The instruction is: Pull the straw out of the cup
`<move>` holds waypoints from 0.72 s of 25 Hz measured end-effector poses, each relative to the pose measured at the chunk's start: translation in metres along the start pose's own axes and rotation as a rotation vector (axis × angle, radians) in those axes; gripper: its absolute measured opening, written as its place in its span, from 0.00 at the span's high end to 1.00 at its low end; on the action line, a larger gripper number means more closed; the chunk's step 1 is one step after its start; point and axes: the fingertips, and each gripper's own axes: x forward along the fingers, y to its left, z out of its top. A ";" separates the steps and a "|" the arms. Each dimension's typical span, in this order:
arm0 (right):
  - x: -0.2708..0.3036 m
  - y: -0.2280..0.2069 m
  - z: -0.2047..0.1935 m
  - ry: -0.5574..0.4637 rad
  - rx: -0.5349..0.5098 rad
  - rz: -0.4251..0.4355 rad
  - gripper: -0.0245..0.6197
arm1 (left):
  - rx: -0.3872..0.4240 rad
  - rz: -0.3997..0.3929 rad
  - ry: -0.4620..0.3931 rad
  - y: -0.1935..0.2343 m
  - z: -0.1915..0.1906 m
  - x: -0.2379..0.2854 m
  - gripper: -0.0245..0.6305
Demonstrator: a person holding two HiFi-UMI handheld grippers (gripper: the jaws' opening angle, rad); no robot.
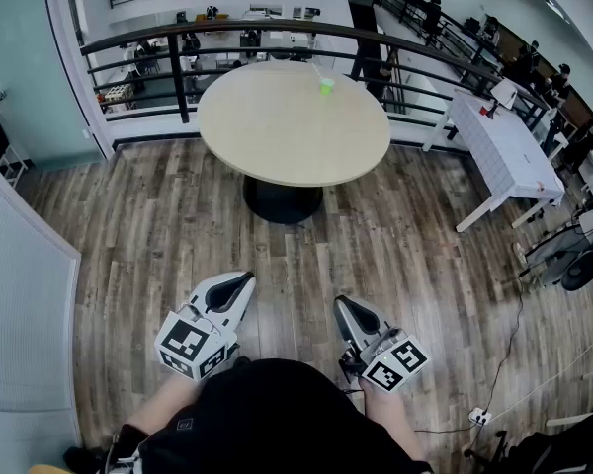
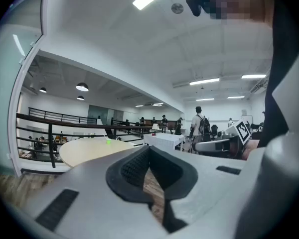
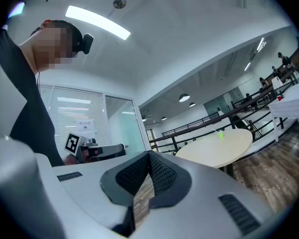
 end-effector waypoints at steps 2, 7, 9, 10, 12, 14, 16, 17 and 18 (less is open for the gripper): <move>0.001 0.001 0.000 0.001 0.002 0.002 0.93 | -0.004 0.001 0.002 0.001 0.000 -0.001 0.95; 0.010 0.007 -0.007 0.009 0.016 0.012 0.93 | -0.010 0.004 0.004 0.009 -0.005 -0.008 0.95; 0.017 0.014 -0.011 0.022 0.005 0.017 0.93 | -0.016 0.009 0.002 0.016 -0.006 -0.015 0.95; 0.020 0.018 -0.013 0.027 -0.004 0.017 0.93 | -0.017 0.009 0.001 0.019 -0.006 -0.018 0.95; 0.029 0.026 -0.015 0.027 -0.015 0.018 0.93 | -0.020 0.007 -0.001 0.026 -0.007 -0.026 0.95; 0.038 0.032 -0.014 0.018 -0.014 0.018 0.93 | -0.031 0.002 -0.005 0.033 -0.006 -0.034 0.95; 0.045 0.038 -0.016 0.020 -0.010 0.015 0.93 | -0.042 -0.005 -0.012 0.039 -0.005 -0.042 0.95; 0.049 0.041 -0.018 0.028 -0.008 0.013 0.93 | -0.043 -0.010 -0.016 0.042 -0.004 -0.045 0.95; 0.052 0.044 -0.021 0.039 -0.008 0.013 0.93 | -0.039 -0.015 -0.018 0.044 -0.002 -0.049 0.95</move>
